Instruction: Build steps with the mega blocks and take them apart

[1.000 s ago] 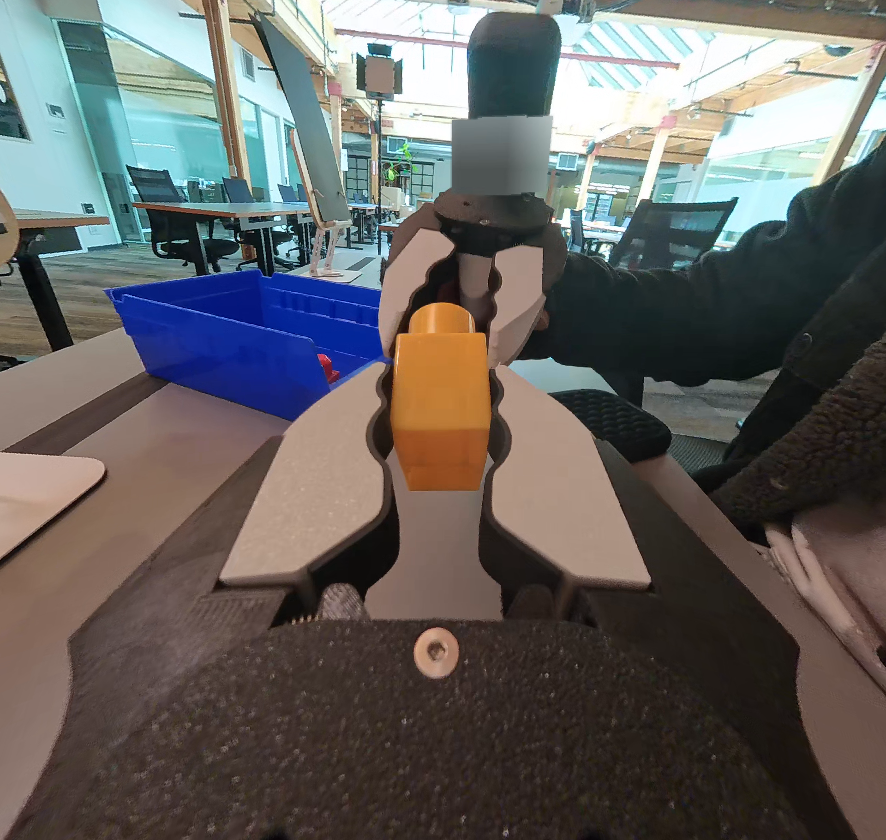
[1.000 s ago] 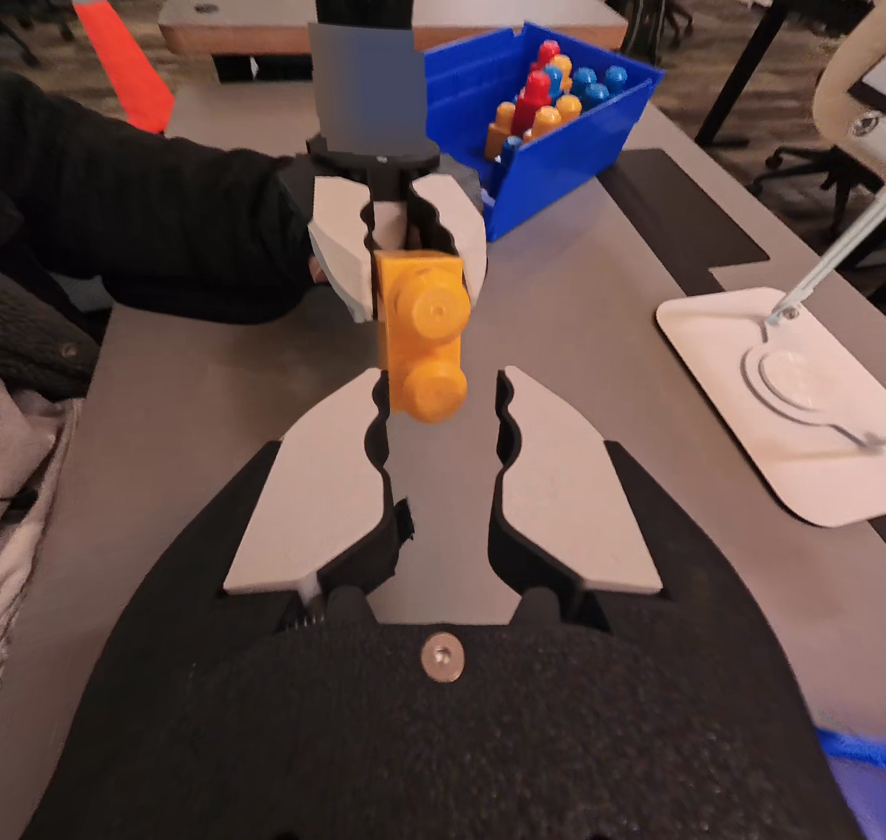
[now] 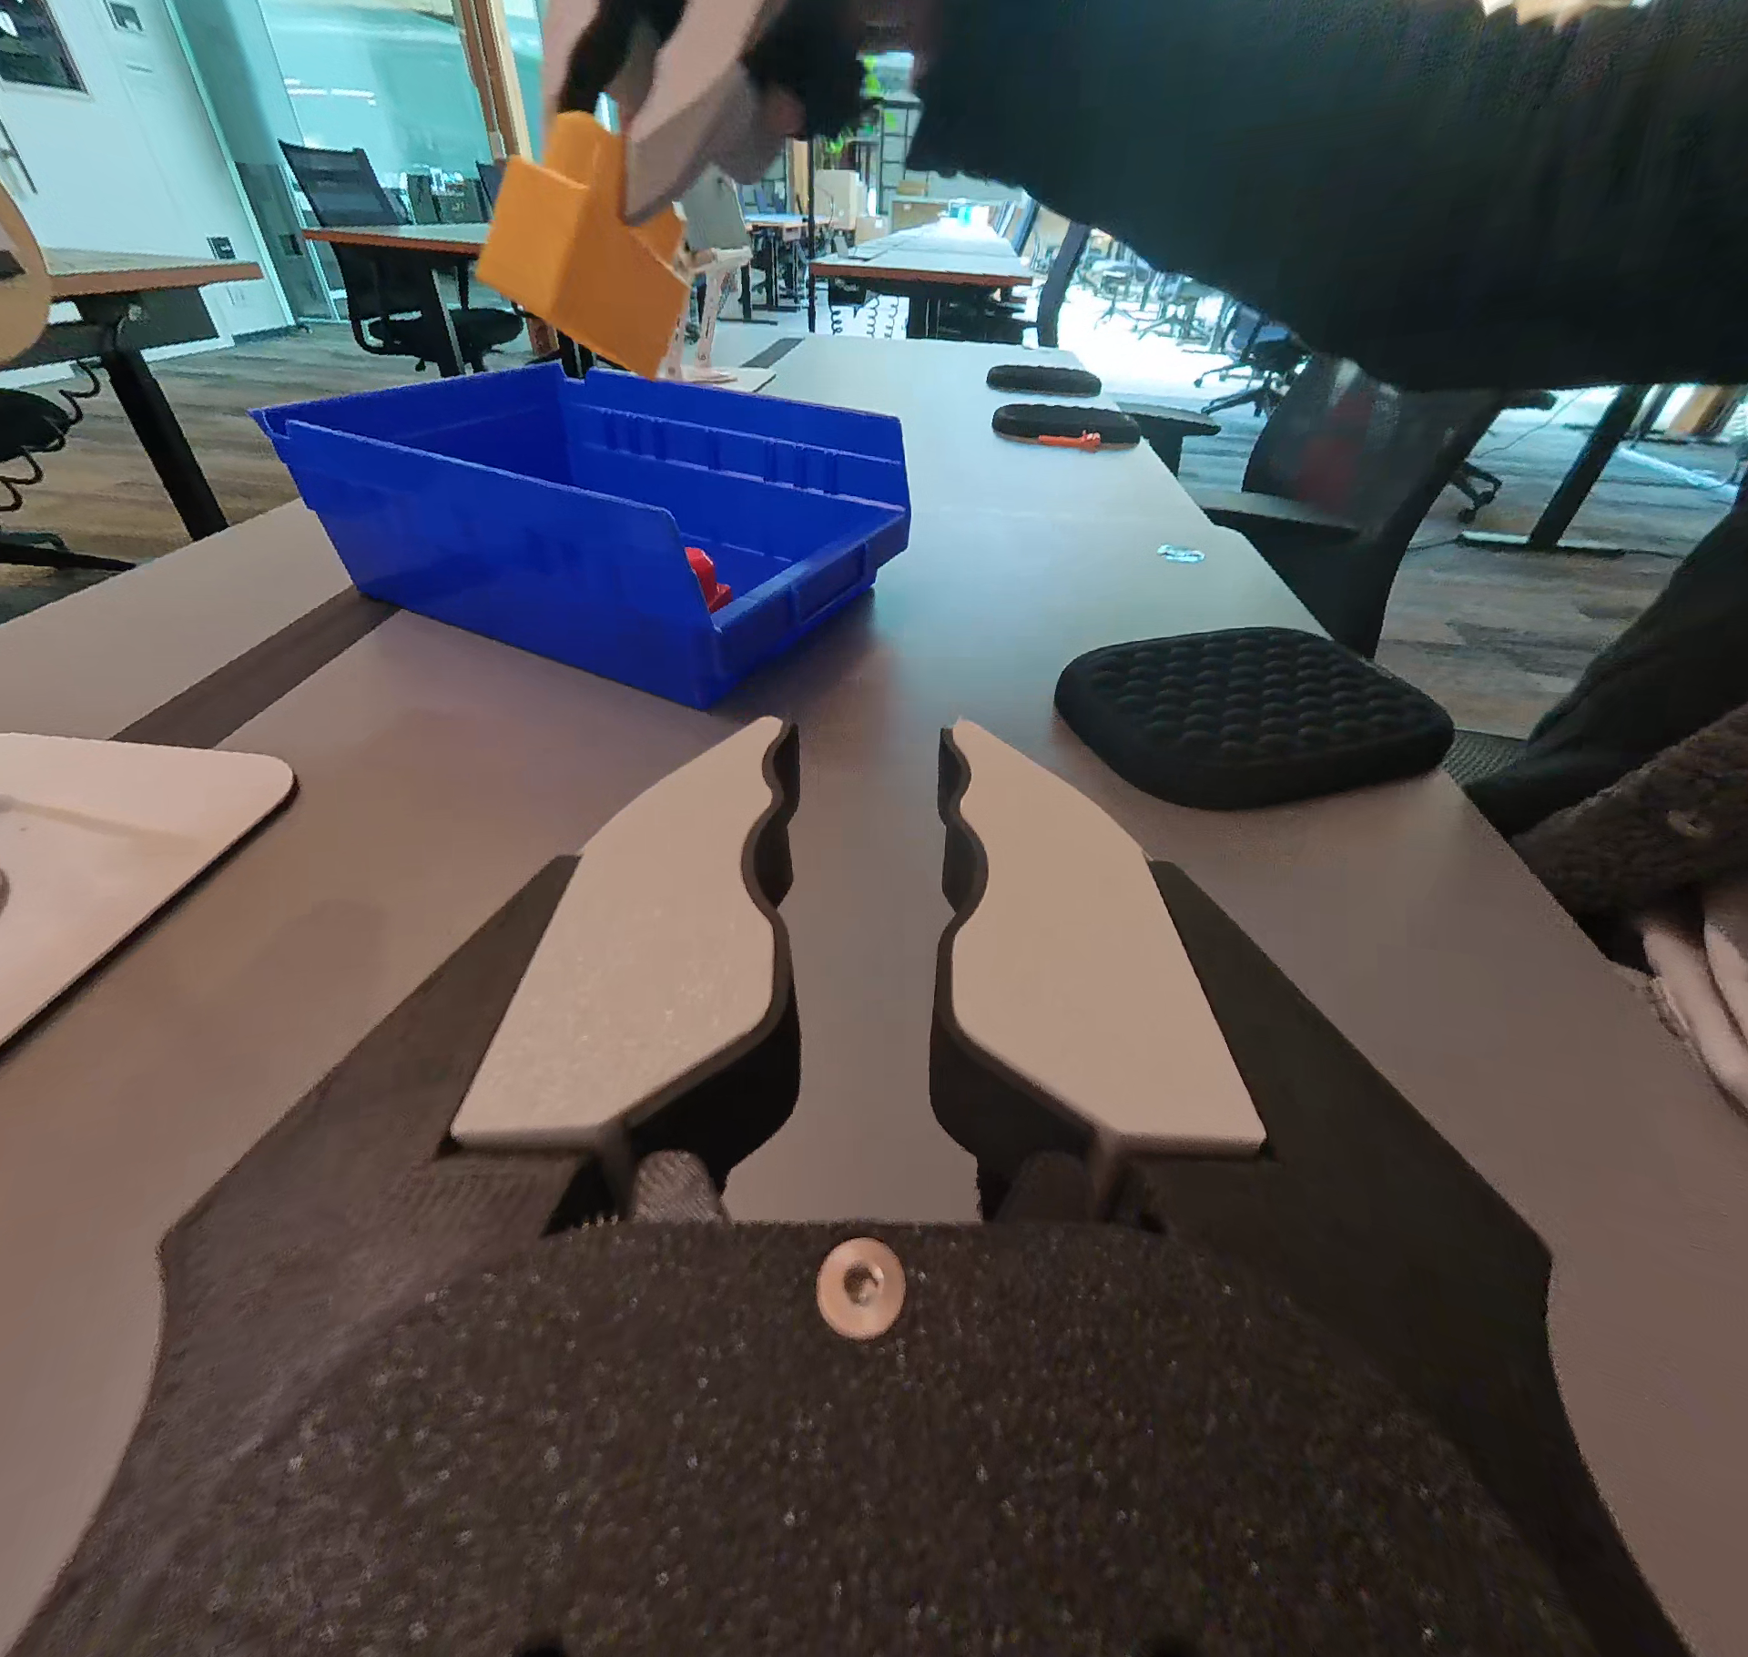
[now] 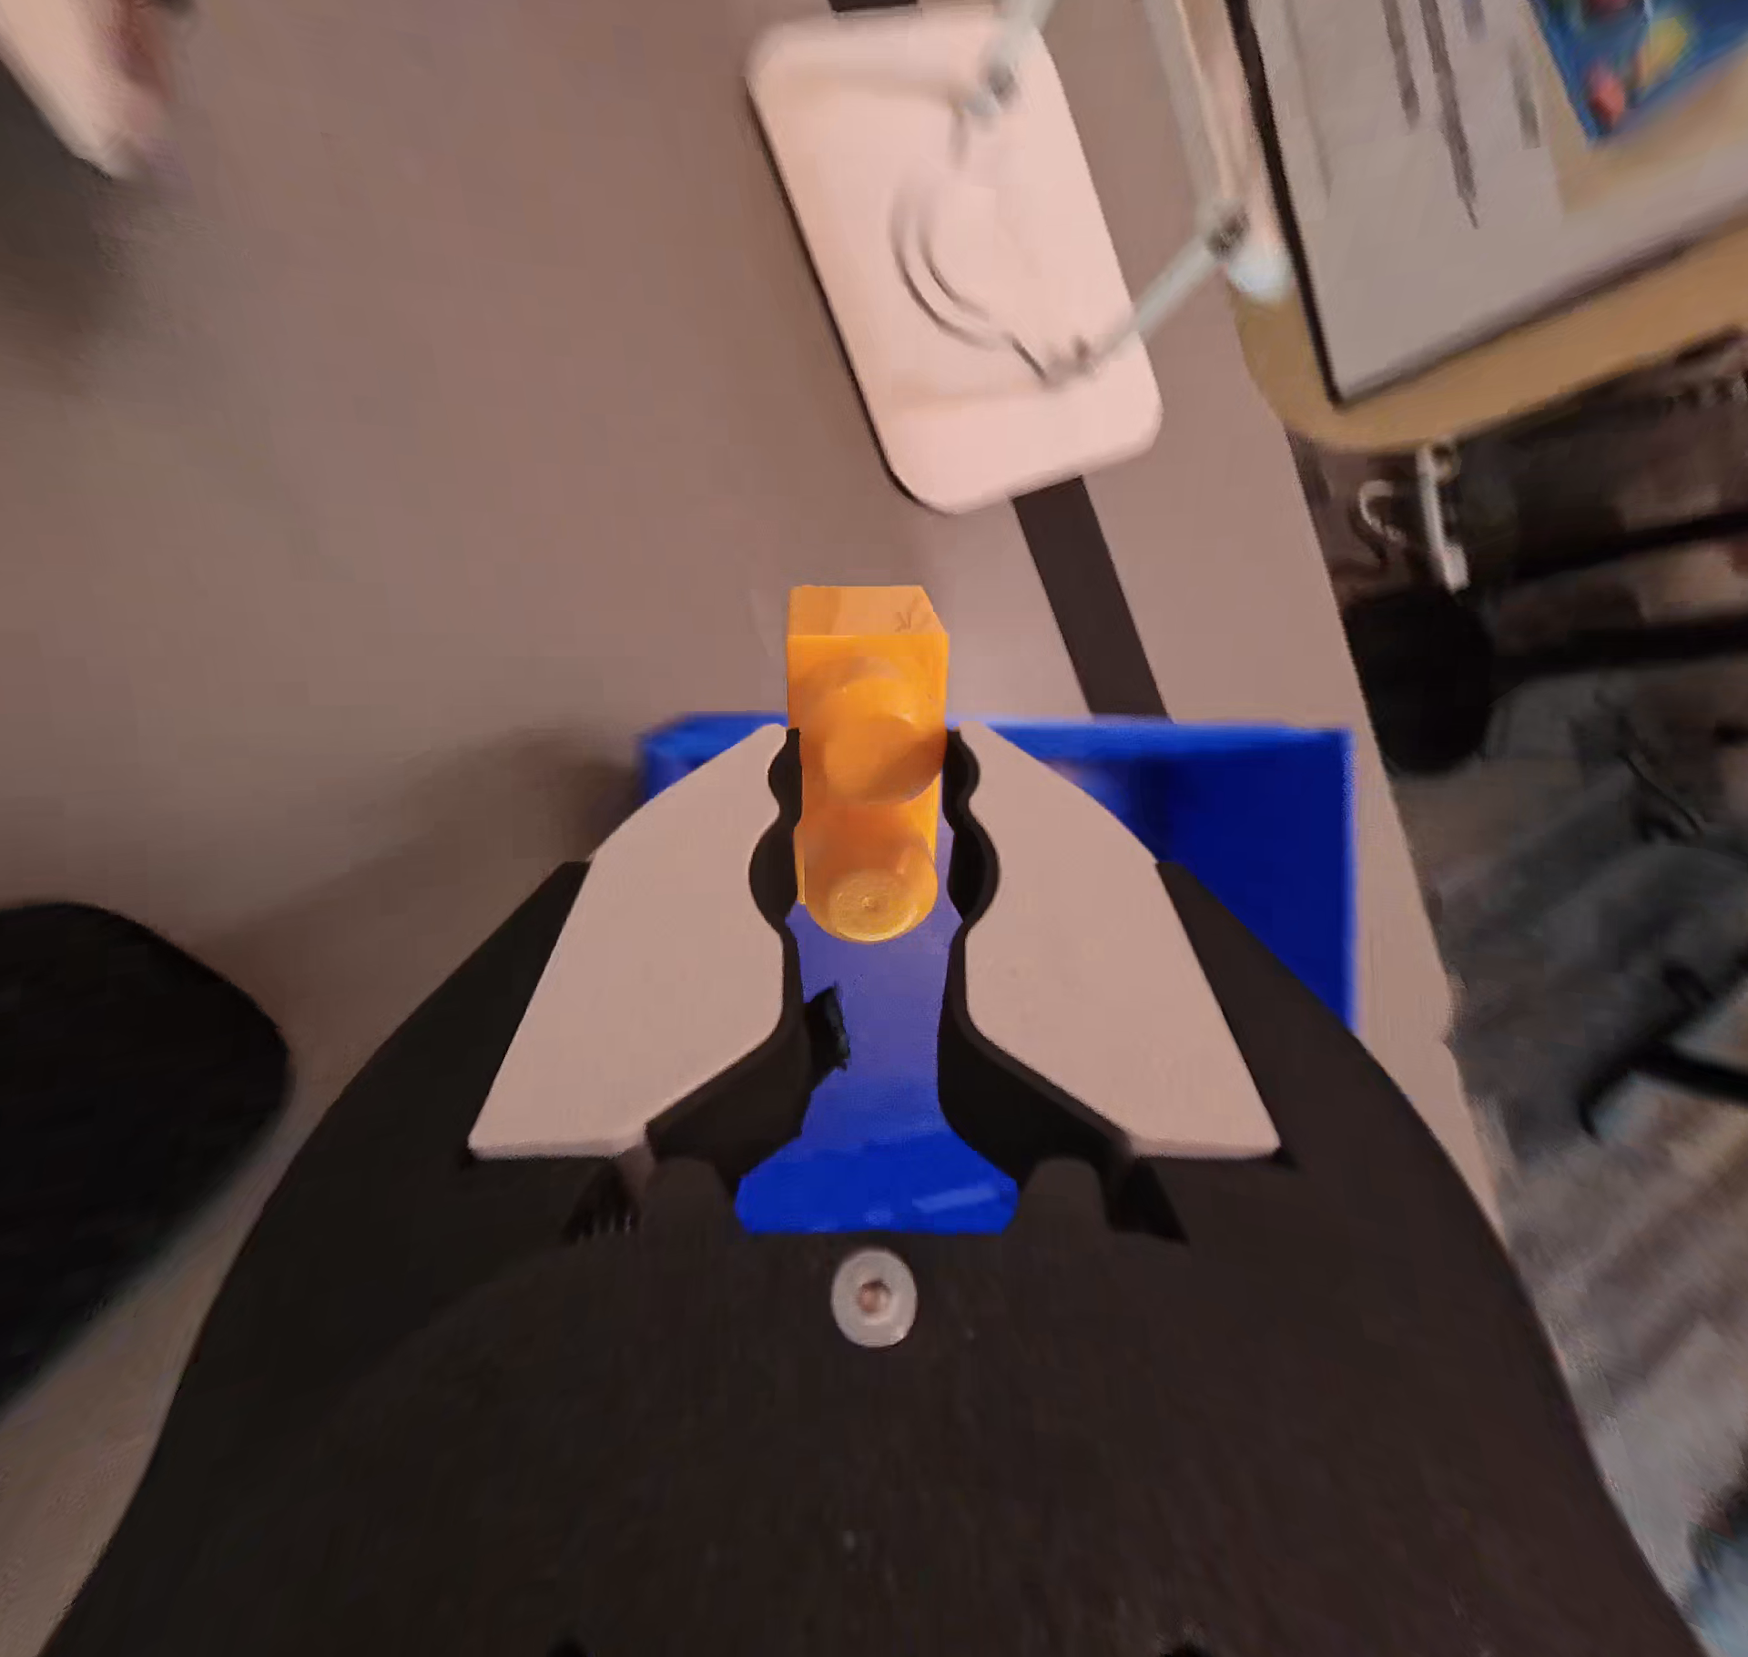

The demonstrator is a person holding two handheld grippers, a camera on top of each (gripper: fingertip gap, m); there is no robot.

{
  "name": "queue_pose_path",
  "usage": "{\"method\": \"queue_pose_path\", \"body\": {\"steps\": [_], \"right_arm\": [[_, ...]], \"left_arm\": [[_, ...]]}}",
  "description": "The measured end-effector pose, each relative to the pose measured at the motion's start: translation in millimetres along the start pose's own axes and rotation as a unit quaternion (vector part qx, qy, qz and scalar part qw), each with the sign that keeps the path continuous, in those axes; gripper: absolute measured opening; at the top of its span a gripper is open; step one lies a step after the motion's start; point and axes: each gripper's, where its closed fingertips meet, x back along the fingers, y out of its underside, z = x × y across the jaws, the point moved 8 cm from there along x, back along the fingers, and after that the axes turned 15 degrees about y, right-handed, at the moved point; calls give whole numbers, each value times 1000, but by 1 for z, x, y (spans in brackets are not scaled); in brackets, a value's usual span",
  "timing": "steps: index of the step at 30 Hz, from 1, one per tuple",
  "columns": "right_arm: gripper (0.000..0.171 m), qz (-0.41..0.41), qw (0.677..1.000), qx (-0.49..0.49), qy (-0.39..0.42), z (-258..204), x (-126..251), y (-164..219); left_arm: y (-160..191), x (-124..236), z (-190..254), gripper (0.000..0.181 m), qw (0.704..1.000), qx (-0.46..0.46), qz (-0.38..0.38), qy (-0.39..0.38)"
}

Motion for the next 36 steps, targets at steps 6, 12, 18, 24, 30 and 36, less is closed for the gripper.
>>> {"method": "queue_pose_path", "body": {"steps": [6, 12, 18, 24, 30, 36], "right_arm": [[28, -150, 988, 28, 30, 63, -72, 56], [29, -213, 977, 27, 5, 83, -147, 86], [28, -238, 970, 37, -18, 88, -189, 96], [29, -236, 970, 49, -17, 89, -203, 95], [35, -219, 974, 61, 18, 94, -199, 93], [37, -163, 985, 39, 29, 94, -169, 77]], "left_arm": [[5, 0, -2, 28, 1000, 3, -12, 5], [10, 3, -5, 29, 1000, 8, -21, 10], [13, 7, -9, 28, 999, 20, -21, 16], [17, 7, -10, 28, 999, 27, -29, 21], [18, 5, -9, 28, 999, 29, -35, 24], [19, 5, -9, 28, 999, 28, -40, 22]]}}
